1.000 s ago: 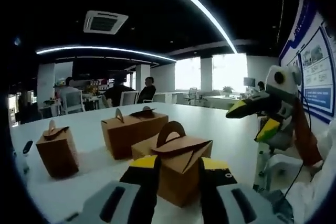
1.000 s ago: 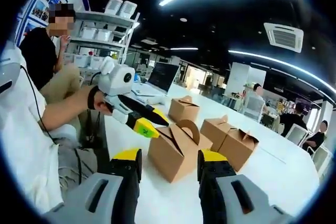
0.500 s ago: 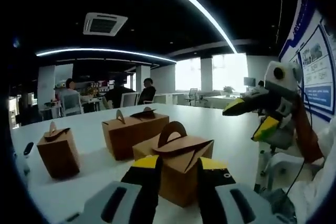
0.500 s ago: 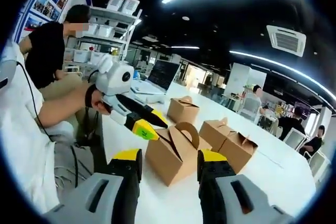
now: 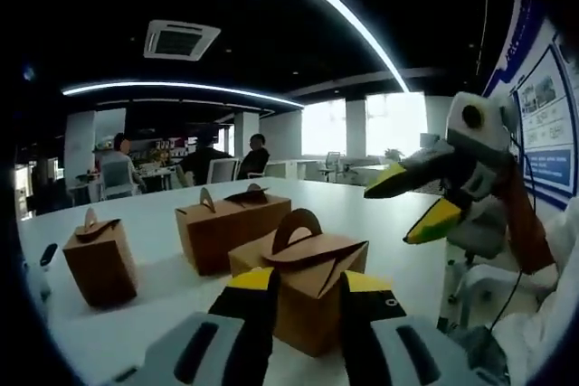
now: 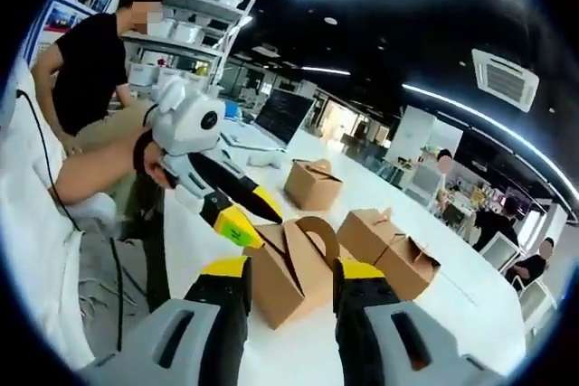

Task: Pick up one paper box from the group, open the paper box, and remove the item inside

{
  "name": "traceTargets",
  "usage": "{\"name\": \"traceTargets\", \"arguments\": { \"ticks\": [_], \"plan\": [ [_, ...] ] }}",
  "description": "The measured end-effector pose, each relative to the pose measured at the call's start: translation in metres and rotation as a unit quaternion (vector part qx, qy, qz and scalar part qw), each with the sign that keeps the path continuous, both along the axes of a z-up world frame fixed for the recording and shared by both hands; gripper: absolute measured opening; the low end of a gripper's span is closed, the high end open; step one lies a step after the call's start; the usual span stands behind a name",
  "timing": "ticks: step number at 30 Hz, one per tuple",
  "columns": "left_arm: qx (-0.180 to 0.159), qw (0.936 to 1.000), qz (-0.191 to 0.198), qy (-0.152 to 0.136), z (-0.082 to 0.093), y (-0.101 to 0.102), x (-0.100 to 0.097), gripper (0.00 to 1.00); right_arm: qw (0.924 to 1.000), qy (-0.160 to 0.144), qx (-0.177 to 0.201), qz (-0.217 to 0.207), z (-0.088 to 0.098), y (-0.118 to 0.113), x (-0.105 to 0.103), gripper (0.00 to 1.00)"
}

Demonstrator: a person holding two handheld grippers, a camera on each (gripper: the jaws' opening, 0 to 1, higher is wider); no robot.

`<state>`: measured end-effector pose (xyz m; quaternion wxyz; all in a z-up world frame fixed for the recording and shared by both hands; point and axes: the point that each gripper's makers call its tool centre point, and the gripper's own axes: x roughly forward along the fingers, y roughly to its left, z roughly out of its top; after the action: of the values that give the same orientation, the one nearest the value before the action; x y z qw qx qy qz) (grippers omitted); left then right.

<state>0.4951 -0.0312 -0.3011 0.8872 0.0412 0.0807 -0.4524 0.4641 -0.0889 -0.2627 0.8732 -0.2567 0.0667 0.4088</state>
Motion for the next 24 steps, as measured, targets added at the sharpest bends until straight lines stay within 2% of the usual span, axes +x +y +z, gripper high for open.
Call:
{"name": "traceTargets", "arguments": {
  "ticks": [9,16,24],
  "plan": [
    [-0.001,1.0,0.001,-0.001,0.0,0.0,-0.001,0.29,0.9996,-0.009,-0.025,0.012,0.0,0.018,0.011,0.33],
    [0.001,1.0,0.0,-0.001,0.0,0.0,-0.001,0.29,0.9983,-0.016,-0.055,0.01,-0.002,0.024,0.017,0.33],
    [0.0,1.0,0.0,-0.001,0.001,-0.001,0.0,0.29,0.9975,-0.012,-0.069,0.01,-0.006,0.03,0.022,0.32]
  ]
}}
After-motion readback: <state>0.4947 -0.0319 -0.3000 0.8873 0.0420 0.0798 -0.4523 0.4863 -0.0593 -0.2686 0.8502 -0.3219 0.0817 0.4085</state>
